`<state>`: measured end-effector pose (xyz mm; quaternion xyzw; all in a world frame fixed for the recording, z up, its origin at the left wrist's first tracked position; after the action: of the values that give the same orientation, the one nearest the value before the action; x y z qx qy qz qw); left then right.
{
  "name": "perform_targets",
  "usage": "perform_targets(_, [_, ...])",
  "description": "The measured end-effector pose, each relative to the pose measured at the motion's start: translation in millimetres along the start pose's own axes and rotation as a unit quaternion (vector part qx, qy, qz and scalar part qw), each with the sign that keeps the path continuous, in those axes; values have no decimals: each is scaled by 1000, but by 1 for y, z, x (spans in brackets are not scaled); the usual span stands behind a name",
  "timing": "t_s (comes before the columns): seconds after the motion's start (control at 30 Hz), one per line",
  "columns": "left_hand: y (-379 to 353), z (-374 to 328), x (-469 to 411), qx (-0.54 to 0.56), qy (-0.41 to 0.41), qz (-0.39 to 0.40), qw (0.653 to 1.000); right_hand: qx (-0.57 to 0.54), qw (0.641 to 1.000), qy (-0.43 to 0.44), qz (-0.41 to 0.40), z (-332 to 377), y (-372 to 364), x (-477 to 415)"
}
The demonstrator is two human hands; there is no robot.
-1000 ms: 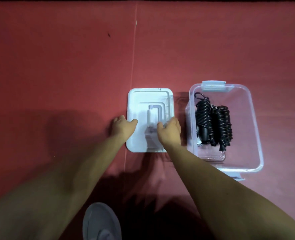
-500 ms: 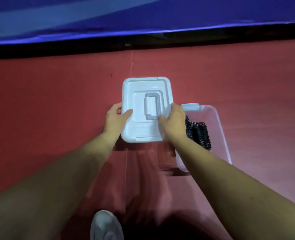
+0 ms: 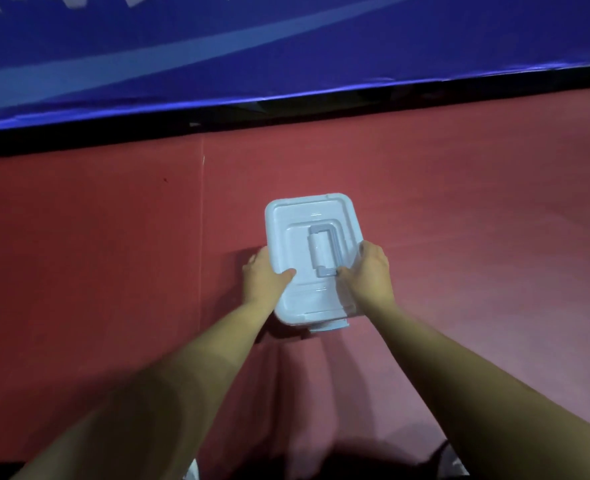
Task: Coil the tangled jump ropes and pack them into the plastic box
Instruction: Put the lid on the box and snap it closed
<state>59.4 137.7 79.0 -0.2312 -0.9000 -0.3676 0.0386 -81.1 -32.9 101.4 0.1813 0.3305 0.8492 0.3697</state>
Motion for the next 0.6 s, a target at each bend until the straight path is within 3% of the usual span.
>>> perform_targets(0.2, [-34, 26, 3, -6, 17, 29, 999, -5, 999, -33, 27, -37, -18, 3])
perform_targets(0.37, [-58, 53, -3, -15, 79, 33, 996, -4, 998, -47, 47, -56, -39, 2])
perform_targets(0.6, [-63, 57, -17, 84, 31, 67, 994, -30, 999, -10, 43, -73, -51, -7])
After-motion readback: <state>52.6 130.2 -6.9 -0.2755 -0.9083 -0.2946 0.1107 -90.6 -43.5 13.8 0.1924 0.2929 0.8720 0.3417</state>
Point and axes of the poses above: each hand's wrist, its own x-axis away from the middle knuckle, its own y-axis out of the back of the hand, z = x × y, the point moved 6 cm from there along -x, towards the middle knuckle, and after that the axes turned 4 degrees about y, right-handed, at the moved point
